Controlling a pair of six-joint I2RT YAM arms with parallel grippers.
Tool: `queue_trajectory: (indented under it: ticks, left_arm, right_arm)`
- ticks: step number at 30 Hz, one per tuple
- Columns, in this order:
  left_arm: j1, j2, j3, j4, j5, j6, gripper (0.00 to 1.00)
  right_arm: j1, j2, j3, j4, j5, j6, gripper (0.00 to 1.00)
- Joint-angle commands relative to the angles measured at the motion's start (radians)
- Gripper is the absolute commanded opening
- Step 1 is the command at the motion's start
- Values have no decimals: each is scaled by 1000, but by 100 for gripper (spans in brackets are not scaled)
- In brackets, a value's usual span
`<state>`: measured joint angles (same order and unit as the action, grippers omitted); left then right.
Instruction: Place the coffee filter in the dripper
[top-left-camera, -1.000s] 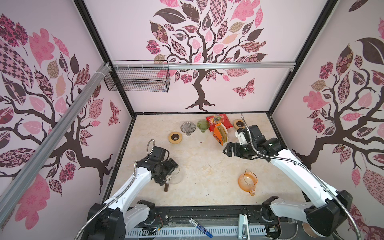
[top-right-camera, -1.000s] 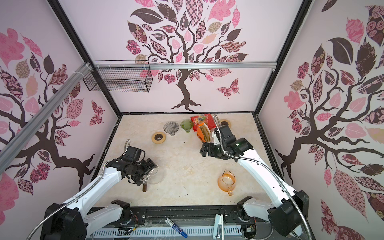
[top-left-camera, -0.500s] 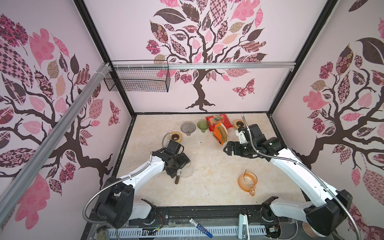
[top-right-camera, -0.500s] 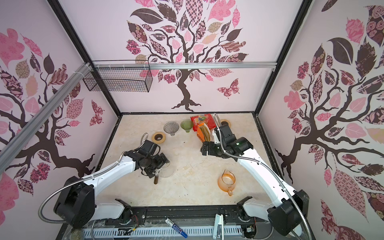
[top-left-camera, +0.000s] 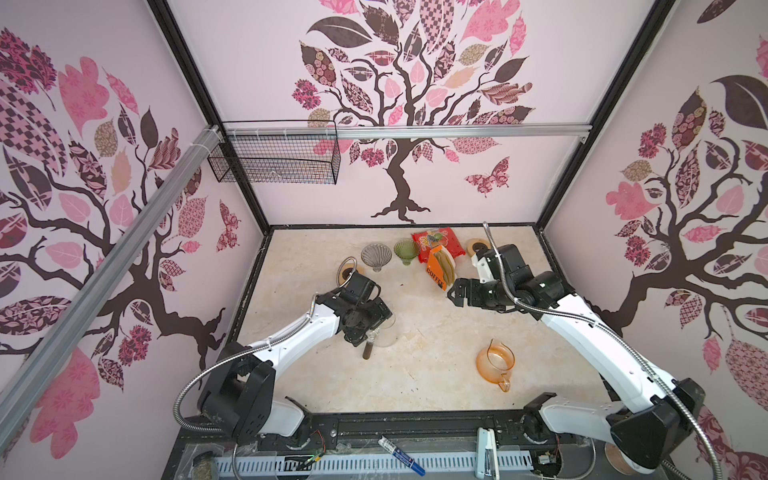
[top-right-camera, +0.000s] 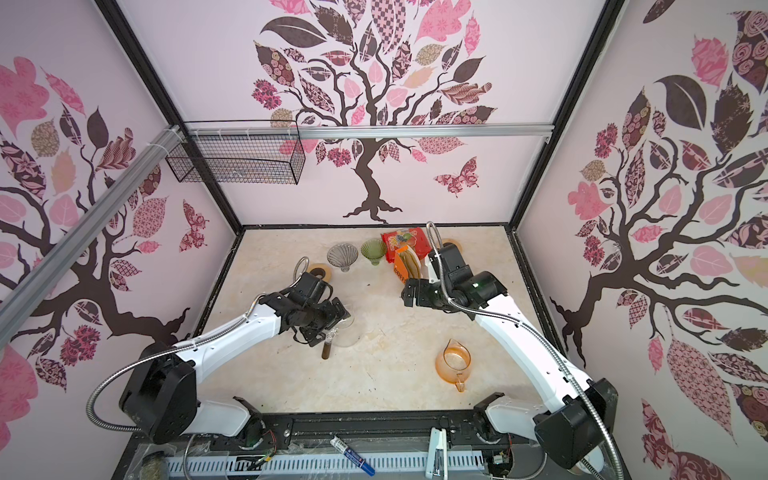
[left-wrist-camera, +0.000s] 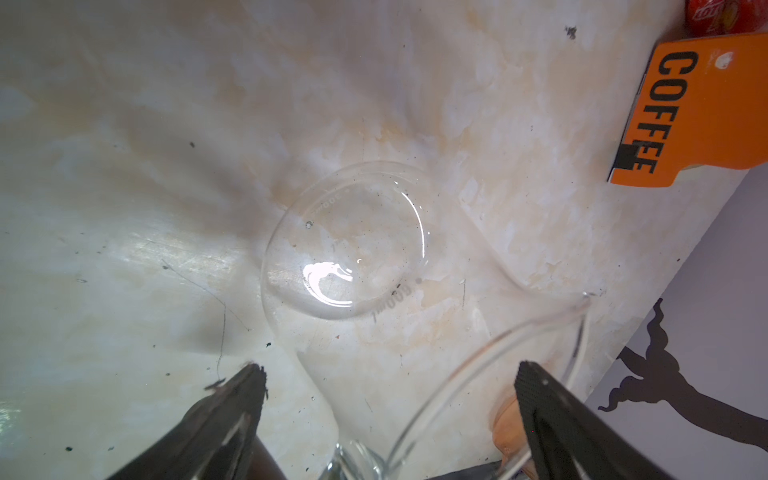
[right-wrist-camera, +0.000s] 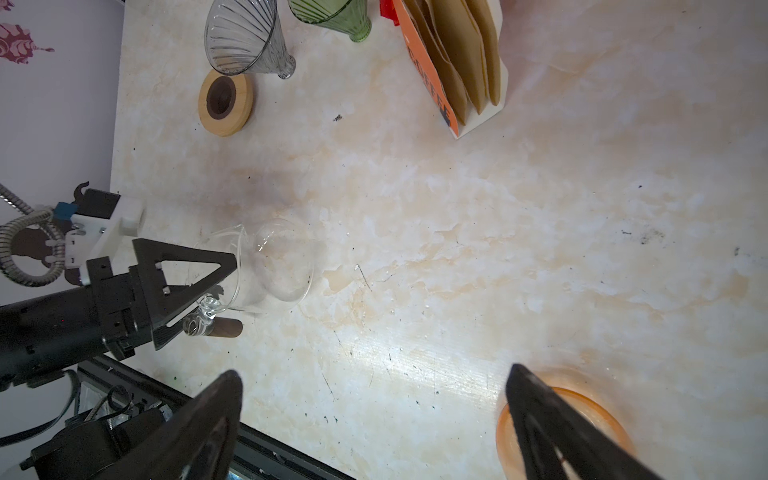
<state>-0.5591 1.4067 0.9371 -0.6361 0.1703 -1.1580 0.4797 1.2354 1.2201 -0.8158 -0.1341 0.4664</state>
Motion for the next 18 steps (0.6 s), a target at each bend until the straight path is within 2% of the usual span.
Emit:
queue_trajectory:
  ticks: [1,7,10,15,18]
  left_arm:
    - [1,-55,8,-41,-52,21,97]
    - [22,-130,11,-136,-93,66,97]
    - [61,-169,33,-204,-105,121,97]
    - [262,-202,76,-260,-35,269,97]
    - [396,-159,122,-243,44,332,97]
  right_arm:
    - [6,12,35,-1,11,-18,100]
    - [5,16,55,-17,16,-20,100]
    - [7,9,105,-55,47,-32,100]
    - [6,-11,155,-97,54,-26,100]
    - [6,-27,158,-90,16,0,100]
